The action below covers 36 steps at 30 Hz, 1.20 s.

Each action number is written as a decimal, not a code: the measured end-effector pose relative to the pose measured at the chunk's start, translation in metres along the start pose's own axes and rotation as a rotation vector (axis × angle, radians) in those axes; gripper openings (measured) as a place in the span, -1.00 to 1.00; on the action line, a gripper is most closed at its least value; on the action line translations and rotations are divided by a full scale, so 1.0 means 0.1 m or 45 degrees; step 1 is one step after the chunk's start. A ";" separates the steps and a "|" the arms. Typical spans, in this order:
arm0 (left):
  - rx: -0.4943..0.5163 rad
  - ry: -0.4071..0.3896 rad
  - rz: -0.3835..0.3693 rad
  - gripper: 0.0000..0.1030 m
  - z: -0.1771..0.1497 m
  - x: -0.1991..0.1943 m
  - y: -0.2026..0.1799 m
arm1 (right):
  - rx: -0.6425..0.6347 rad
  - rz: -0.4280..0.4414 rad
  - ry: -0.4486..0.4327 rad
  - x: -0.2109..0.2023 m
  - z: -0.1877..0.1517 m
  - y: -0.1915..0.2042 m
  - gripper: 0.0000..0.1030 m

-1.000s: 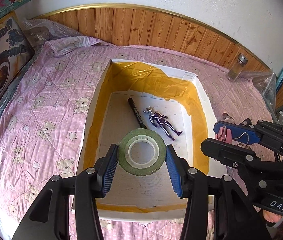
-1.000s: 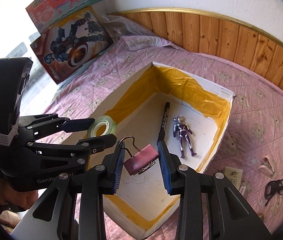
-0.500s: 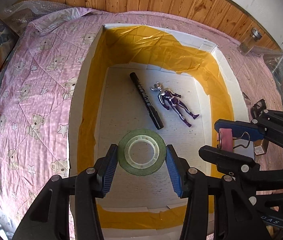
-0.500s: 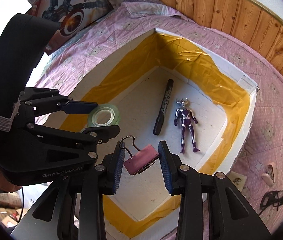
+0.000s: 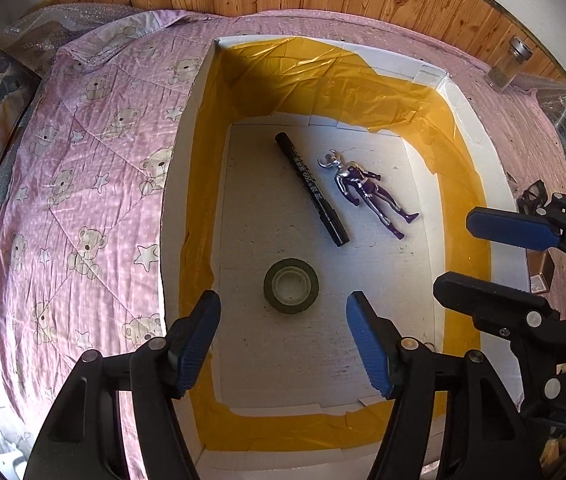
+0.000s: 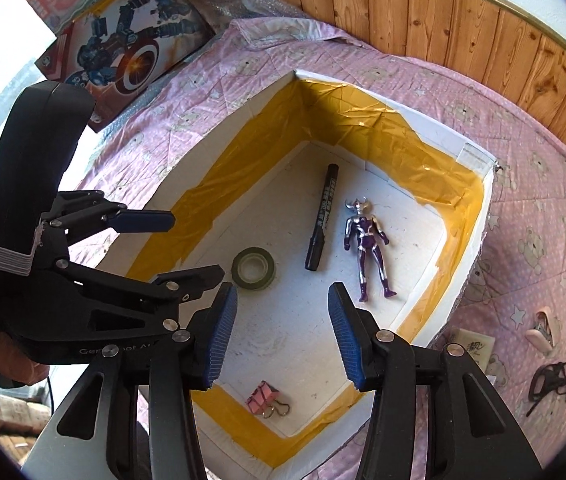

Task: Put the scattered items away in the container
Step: 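Open left tool to drop tape roll while right tool releases clip into box, then withdraw both tools from box toward remaining items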

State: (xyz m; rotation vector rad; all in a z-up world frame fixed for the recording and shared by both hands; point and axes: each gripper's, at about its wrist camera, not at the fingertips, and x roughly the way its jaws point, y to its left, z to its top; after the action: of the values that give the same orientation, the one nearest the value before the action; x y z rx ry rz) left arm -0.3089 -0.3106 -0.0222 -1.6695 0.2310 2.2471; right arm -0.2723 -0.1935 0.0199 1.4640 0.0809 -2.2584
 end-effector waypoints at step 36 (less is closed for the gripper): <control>0.169 -0.222 -0.015 0.32 -1.10 -1.08 -0.97 | 0.171 -0.107 -0.328 -1.14 -1.33 0.09 0.03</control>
State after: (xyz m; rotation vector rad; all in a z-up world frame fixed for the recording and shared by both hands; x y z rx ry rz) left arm -0.1479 -0.2733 0.0538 -1.3958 0.3195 2.2985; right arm -0.1162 -0.1257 0.0636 1.2407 -0.0914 -2.5445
